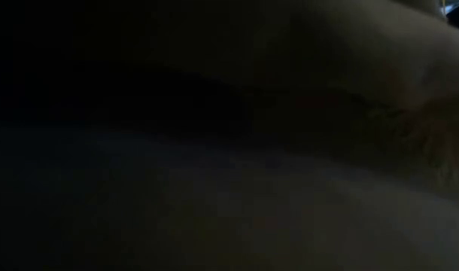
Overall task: Sort clothes
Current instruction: Put the gray jacket into the white laundry bin
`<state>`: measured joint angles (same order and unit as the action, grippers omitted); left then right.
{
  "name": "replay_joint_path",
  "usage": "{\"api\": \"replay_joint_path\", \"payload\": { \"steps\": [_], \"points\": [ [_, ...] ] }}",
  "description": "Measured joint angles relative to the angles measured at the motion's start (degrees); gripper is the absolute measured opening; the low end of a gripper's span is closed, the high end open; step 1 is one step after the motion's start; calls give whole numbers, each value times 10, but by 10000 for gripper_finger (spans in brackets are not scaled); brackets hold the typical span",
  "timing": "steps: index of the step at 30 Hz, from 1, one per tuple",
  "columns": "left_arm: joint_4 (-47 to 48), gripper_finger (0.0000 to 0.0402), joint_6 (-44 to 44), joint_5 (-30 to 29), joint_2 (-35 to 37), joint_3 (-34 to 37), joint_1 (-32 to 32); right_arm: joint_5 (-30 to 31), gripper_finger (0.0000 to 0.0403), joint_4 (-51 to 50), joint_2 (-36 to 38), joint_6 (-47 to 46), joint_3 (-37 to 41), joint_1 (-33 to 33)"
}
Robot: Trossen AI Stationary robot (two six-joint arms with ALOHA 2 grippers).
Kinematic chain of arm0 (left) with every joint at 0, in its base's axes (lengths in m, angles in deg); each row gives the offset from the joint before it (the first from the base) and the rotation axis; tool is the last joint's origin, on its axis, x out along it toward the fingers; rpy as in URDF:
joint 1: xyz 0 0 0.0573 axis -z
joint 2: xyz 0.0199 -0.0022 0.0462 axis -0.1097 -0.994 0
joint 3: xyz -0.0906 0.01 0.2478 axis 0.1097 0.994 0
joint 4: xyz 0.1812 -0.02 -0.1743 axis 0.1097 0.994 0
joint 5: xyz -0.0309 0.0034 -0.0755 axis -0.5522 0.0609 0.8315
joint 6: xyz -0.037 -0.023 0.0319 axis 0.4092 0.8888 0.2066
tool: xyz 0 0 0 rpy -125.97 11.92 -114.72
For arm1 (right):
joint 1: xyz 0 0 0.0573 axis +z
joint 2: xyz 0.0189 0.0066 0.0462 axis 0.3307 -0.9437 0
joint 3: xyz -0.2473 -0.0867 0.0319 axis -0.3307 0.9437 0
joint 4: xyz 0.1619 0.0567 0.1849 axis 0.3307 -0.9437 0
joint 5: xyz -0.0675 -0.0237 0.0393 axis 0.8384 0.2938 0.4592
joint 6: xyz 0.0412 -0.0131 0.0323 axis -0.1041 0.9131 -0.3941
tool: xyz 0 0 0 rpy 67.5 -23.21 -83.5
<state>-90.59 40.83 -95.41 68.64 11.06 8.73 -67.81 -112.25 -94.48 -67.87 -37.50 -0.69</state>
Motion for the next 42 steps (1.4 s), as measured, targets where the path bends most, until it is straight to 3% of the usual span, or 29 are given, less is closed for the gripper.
{"api": "replay_joint_path", "payload": {
  "steps": [15,20,25,32,42],
  "points": [
    [0,4,18,0,0,0,0,34,264,33,-69,25,0,-6],
    [-1,4,20,-1,0,0,0,83,259,26,-84,32,0,-17],
    [-1,4,18,0,0,0,0,122,203,23,-84,41,0,-17],
    [-1,4,17,-1,0,0,-1,143,50,3,-84,28,0,-17],
    [-1,4,20,0,0,0,-1,180,44,-13,-74,22,-3,-3]
  ]
}}
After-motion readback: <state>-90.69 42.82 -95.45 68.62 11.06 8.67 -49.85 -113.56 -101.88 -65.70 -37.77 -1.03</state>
